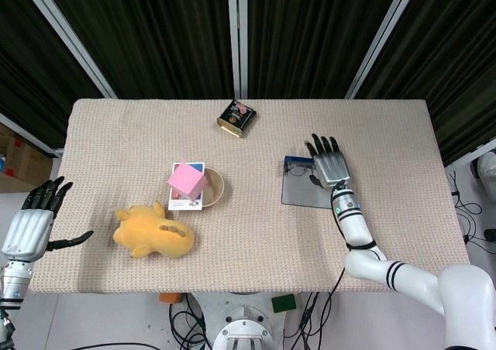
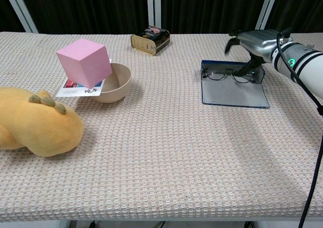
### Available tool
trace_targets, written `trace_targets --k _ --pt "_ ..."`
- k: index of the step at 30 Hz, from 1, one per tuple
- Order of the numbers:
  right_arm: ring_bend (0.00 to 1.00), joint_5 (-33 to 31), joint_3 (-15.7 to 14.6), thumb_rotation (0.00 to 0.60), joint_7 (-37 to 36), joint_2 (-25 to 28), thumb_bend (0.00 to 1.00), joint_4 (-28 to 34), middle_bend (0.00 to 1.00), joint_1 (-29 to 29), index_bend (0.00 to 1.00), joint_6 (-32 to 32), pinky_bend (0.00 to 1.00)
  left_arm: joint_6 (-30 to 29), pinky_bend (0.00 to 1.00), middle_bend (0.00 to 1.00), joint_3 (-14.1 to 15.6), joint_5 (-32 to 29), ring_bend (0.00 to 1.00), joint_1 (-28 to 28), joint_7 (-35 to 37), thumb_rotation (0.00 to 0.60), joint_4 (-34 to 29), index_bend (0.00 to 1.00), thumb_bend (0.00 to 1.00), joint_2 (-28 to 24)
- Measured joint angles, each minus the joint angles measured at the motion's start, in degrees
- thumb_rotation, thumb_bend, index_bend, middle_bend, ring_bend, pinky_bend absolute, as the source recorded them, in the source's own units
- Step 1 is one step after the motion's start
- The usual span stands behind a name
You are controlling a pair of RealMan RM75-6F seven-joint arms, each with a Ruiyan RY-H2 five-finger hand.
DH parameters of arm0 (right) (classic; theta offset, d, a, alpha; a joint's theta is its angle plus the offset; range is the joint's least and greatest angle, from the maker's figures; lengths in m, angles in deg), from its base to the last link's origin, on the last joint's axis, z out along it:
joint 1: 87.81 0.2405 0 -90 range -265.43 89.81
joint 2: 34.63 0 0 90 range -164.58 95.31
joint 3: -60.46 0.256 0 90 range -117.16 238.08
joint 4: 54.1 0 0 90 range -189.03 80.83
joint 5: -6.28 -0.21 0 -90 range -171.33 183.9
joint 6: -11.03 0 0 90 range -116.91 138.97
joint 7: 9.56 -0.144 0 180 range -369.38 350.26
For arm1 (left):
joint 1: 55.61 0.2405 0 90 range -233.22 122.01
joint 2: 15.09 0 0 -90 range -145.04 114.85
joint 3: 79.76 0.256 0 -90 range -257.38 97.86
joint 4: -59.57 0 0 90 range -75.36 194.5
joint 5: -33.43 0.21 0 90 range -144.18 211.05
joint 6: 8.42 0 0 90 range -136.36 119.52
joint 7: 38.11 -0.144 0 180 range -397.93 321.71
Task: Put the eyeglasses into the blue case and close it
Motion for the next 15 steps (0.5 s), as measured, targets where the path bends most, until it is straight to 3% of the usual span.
trace_targets --k 6,10,15 --pt "0.00 5.9 -2.1 0.600 -4.0 2.8 0.55 6.0 0.00 -3.2 0.05 -4.4 0.00 -0.2 0.11 0.00 0.0 -0.1 0.00 0.2 0.2 0.186 0.1 0.07 0.00 0.0" --pt "0.00 9.8 -5.3 0.600 -4.9 5.7 0.49 11.8 0.00 -6.3 0.16 -7.3 0.00 0.1 0.11 0.00 0.0 0.1 0.00 -0.1 0.3 0.187 0.2 0.07 0.00 0.1" --pt "0.00 11.3 -9.2 0.600 -2.5 8.7 0.46 17.0 0.00 -9.0 0.21 -7.7 0.00 0.3 0.10 0.00 0.2 0.5 0.00 -0.2 0.3 0.187 0.4 0.07 0.00 0.4"
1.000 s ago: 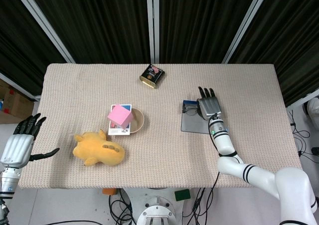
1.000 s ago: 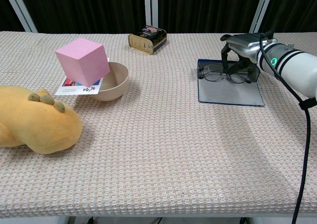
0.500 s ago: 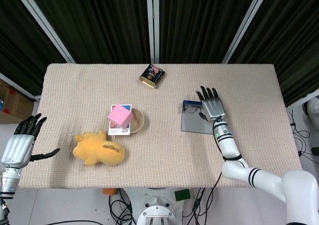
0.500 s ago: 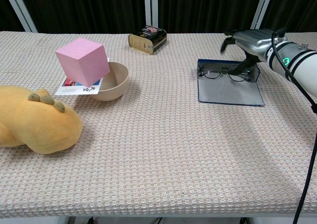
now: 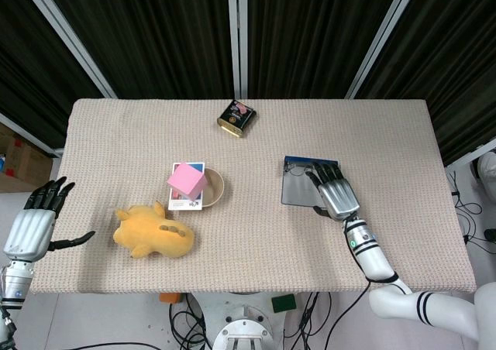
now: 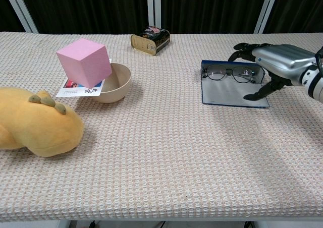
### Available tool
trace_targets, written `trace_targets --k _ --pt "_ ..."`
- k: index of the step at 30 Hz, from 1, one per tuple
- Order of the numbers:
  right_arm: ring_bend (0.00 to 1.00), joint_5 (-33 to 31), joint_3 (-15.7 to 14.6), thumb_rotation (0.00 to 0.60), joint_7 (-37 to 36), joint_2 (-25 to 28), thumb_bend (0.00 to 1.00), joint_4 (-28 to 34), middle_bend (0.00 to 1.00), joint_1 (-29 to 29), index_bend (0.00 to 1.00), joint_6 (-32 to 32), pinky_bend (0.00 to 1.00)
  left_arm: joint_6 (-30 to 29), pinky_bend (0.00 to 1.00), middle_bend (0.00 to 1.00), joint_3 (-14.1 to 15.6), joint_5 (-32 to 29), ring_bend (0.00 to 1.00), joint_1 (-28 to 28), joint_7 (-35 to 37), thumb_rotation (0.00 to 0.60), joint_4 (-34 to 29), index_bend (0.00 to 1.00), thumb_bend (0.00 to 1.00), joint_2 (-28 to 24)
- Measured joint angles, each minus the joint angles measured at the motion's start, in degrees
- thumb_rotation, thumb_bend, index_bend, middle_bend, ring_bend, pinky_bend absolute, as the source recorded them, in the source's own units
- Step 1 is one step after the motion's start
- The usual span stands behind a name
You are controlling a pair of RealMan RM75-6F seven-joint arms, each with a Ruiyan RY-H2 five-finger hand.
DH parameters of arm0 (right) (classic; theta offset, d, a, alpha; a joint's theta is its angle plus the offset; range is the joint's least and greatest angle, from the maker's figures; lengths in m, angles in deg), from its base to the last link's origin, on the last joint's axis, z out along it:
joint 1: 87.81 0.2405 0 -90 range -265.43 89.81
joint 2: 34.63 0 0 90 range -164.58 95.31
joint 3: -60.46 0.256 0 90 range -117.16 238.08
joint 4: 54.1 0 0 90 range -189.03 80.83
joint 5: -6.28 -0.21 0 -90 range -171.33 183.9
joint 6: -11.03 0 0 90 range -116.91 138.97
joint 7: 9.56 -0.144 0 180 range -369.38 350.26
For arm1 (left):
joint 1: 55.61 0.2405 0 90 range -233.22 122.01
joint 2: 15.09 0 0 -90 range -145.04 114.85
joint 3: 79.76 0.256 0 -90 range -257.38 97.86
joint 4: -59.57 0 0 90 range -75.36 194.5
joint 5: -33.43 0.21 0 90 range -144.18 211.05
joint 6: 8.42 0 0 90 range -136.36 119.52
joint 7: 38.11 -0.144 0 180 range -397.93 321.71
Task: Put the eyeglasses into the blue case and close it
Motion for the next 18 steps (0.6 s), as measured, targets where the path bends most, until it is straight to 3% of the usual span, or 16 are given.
trace_targets --k 10,18 --pt "0.00 -1.3 -0.4 0.600 2.5 -0.3 0.45 0.5 0.00 0.1 0.28 3.4 0.00 0.0 0.11 0.00 0.0 -0.1 0.00 0.1 0.2 0.187 0.2 0.07 0.00 0.0" --pt "0.00 -4.9 1.1 0.600 5.8 -2.3 0.46 -0.5 0.00 0.3 0.32 3.4 0.00 0.4 0.11 0.00 0.2 0.1 0.00 -0.1 1.6 0.190 0.5 0.07 0.00 -0.2"
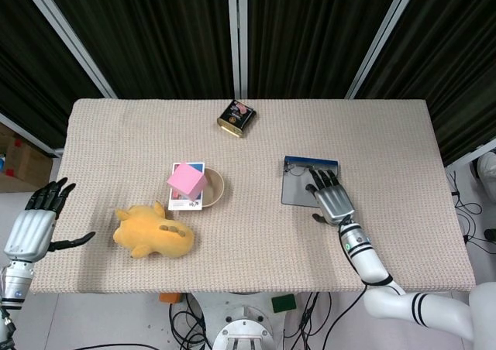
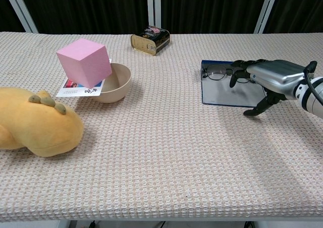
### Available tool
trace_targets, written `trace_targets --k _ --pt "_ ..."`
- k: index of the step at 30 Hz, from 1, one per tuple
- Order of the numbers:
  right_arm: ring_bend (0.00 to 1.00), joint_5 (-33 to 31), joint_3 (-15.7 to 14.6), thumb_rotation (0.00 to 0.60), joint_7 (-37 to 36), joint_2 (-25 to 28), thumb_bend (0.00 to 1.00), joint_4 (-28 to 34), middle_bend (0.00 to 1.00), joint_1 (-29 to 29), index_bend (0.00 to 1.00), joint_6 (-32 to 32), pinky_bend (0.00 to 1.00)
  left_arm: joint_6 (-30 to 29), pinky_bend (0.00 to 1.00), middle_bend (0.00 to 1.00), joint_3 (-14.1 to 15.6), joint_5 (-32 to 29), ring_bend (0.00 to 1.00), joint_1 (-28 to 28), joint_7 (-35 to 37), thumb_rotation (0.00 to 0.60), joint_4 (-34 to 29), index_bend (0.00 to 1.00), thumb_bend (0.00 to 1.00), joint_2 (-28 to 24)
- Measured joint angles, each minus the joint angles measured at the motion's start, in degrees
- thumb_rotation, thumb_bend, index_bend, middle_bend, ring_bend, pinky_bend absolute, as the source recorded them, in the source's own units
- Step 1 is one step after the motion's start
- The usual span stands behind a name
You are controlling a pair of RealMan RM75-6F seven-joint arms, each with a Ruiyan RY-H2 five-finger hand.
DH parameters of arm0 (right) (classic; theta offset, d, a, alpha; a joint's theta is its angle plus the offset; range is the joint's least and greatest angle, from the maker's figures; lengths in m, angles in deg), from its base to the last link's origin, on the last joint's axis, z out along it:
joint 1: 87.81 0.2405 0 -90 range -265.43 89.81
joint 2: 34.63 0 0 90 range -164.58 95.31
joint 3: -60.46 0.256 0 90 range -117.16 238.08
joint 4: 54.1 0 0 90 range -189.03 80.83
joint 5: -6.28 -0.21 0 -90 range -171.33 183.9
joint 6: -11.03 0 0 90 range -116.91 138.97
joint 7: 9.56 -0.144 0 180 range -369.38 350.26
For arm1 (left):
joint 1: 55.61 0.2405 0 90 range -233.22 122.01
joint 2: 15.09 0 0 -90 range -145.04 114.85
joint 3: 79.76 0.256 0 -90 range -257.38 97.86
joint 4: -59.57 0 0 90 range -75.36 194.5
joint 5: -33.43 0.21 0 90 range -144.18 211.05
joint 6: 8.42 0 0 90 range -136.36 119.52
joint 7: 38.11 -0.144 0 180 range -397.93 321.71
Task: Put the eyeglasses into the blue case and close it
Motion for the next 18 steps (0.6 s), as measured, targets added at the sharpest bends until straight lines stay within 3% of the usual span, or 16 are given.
trace_targets --k 18 --pt "0.00 -7.2 1.5 0.600 4.6 -0.9 0.46 -0.5 0.00 2.2 0.33 3.6 0.00 0.3 0.11 0.00 0.0 -0.4 0.00 0.0 0.1 0.190 0.6 0.07 0.00 -0.1"
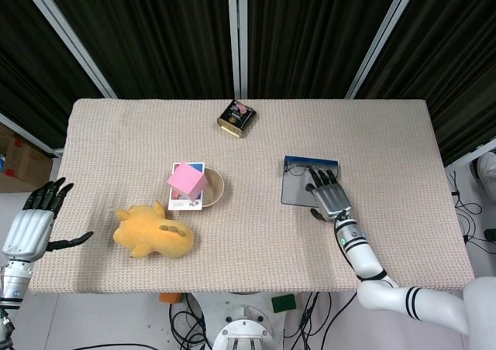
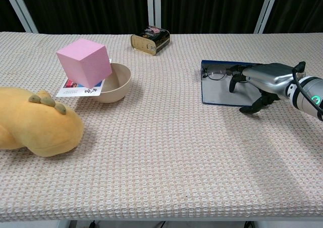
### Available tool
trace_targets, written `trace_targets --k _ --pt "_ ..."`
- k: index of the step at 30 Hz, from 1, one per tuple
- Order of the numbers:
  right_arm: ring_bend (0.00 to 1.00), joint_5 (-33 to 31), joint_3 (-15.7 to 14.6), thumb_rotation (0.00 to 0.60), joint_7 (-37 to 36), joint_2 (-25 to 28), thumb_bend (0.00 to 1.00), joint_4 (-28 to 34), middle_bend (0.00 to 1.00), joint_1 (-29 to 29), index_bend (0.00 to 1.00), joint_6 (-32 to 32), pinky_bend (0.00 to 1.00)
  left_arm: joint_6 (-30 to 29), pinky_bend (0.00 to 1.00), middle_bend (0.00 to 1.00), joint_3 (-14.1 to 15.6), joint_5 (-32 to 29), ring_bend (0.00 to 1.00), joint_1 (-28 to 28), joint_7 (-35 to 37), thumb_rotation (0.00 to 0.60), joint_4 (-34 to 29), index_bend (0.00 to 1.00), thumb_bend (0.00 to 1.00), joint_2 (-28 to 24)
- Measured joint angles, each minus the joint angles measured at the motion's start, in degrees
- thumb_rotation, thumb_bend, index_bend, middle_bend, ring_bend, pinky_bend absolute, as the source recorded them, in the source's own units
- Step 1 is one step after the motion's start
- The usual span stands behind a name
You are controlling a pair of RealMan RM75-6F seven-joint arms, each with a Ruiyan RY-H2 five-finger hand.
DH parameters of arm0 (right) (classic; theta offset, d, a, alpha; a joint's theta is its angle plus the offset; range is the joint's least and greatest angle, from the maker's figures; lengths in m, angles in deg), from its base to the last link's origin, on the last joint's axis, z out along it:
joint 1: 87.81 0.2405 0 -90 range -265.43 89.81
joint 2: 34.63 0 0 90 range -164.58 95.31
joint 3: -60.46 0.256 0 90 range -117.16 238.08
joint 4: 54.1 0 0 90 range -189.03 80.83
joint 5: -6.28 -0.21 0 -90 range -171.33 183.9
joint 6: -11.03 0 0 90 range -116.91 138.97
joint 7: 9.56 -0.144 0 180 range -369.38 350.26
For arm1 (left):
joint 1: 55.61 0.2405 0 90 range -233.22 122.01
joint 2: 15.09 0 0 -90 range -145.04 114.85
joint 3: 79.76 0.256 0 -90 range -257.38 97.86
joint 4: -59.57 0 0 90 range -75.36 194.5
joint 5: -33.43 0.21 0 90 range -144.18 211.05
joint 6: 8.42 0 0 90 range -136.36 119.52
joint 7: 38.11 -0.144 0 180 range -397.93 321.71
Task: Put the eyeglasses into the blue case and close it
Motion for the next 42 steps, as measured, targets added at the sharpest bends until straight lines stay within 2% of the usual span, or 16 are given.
trace_targets --k 10,12,22,25,31,39,42 --pt "0.00 -1.4 0.2 0.600 1.3 -0.7 0.49 -1.3 0.00 1.2 0.38 0.4 0.00 0.4 0.11 0.00 0.0 -0.2 0.00 -0.2 -0.1 0.189 -0.1 0.07 0.00 -0.1" --pt "0.00 -1.3 0.2 0.600 1.4 -1.0 0.53 -2.0 0.00 1.4 0.40 0.3 0.00 0.5 0.11 0.00 -0.1 -0.2 0.00 -0.2 -0.1 0.190 -0.1 0.07 0.00 -0.1" --pt "0.00 2.4 0.2 0.600 -1.8 -1.8 0.94 -4.1 0.00 1.4 0.45 -0.7 0.00 0.0 0.11 0.00 -0.3 0.2 0.00 -0.3 0.8 0.187 0.4 0.07 0.00 0.2" --pt "0.00 4.1 0.1 0.600 -3.1 -2.3 1.00 -5.4 0.00 1.1 0.46 -1.5 0.00 -0.3 0.11 0.00 -0.3 0.5 0.00 -0.3 1.3 0.187 1.0 0.07 0.00 0.6" --pt "0.00 5.3 0.9 0.600 -5.0 -2.8 1.00 -6.7 0.00 0.8 0.44 -2.3 0.00 -0.4 0.11 0.00 -0.2 0.5 0.00 -0.2 2.0 0.189 1.8 0.07 0.00 1.1" --pt "0.00 5.2 3.3 0.600 -6.4 -3.2 1.00 -9.0 0.00 2.4 0.42 -0.7 0.00 0.0 0.11 0.00 0.0 0.0 0.00 0.0 2.5 0.191 2.7 0.07 0.00 1.6" --pt "0.00 4.9 3.7 0.600 -6.3 -3.5 0.94 -10.1 0.00 3.1 0.42 0.3 0.00 0.1 0.11 0.00 -0.1 -0.2 0.00 -0.1 2.6 0.191 2.9 0.07 0.00 1.7"
